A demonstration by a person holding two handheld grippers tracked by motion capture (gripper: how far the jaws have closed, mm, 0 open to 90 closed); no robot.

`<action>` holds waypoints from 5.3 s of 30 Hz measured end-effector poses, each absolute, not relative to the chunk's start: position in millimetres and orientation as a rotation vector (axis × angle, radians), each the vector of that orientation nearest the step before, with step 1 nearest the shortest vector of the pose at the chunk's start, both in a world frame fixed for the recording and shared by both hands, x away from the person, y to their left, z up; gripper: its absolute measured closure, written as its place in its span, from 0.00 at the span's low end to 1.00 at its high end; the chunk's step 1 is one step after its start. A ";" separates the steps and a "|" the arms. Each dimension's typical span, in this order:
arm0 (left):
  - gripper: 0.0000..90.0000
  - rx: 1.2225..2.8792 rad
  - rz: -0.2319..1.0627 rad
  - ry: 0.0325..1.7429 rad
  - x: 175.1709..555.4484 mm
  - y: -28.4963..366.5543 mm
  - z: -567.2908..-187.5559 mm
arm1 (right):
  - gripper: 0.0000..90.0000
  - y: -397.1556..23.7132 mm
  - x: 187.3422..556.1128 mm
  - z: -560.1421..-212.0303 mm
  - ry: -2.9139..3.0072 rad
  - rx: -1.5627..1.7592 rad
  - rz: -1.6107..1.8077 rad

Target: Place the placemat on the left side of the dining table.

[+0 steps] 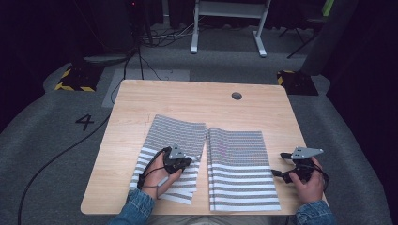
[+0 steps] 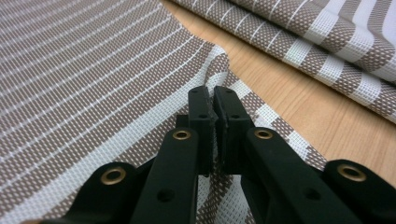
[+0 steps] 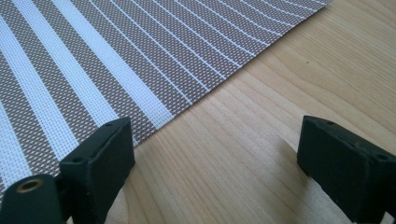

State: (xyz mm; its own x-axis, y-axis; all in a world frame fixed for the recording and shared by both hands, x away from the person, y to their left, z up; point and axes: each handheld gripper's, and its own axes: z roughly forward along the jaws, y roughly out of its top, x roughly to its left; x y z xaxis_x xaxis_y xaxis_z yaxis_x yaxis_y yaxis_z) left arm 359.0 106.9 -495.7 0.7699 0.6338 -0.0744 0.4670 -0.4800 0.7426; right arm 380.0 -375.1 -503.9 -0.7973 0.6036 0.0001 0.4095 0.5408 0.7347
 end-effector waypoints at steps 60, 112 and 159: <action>0.41 1.723 1.121 1.289 351.8 309.6 -361.5 | 0.12 -375.1 380.7 -504.2 2.528 0.844 1.109; 0.21 2.153 0.367 1.201 437.1 125.3 -494.9 | 0.12 -375.0 380.4 -504.3 2.526 0.845 1.108; 0.95 2.114 0.371 1.011 449.6 153.3 -469.0 | 0.12 -375.0 380.5 -504.2 2.526 0.846 1.108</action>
